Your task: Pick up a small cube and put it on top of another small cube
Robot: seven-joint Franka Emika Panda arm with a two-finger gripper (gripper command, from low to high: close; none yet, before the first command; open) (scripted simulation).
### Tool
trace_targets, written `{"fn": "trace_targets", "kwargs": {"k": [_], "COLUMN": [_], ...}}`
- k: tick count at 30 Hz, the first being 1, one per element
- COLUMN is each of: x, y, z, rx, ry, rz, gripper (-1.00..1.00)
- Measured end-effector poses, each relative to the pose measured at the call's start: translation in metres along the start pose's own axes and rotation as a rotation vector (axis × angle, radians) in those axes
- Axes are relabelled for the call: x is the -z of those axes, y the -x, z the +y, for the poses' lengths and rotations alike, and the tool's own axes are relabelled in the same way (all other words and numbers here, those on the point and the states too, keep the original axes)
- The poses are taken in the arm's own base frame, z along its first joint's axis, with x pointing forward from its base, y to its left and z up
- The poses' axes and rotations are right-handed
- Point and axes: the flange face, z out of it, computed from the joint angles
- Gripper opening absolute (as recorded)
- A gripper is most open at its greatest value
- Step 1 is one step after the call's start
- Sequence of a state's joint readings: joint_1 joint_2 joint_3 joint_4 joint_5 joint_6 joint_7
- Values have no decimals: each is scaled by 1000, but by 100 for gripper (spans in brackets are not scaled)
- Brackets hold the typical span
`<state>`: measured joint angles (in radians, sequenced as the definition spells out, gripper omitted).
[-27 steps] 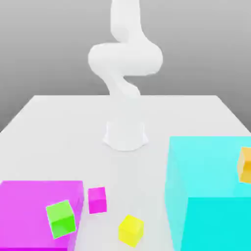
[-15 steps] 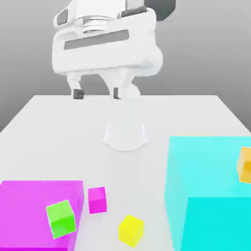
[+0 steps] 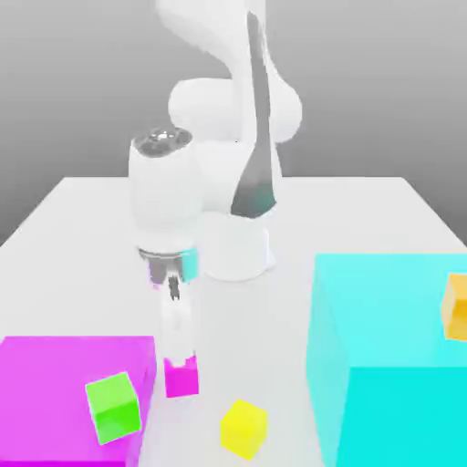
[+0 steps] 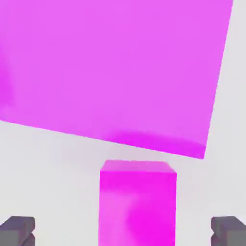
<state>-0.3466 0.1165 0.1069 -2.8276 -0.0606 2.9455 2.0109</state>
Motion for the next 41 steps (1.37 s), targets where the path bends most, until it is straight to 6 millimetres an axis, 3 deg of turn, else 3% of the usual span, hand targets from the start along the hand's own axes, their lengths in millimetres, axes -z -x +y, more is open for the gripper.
{"fn": "trace_targets", "kwargs": {"k": [4, 5, 12, 19, 26, 32, 34, 36, 37, 41], "x": [-37, -41, -40, 17, 71, 130, 127, 100, 88, 88], "y": [0, -1, 0, 0, 15, 23, 24, 25, 25, 25], "z": [2, 3, 2, 2, -69, -129, -140, -142, -142, -142], "rx": [-2, -2, -2, 0, 151, 300, 328, 337, 338, 338], "ry": [2, 2, 0, 0, 1, 1, 1, 1, 1, 1], "rz": [1, 1, 1, 1, 1, -1, 0, 0, 0, 0], "gripper": [0, -100, -100, -100, -100, -100, -100, -100, 100, 100]}}
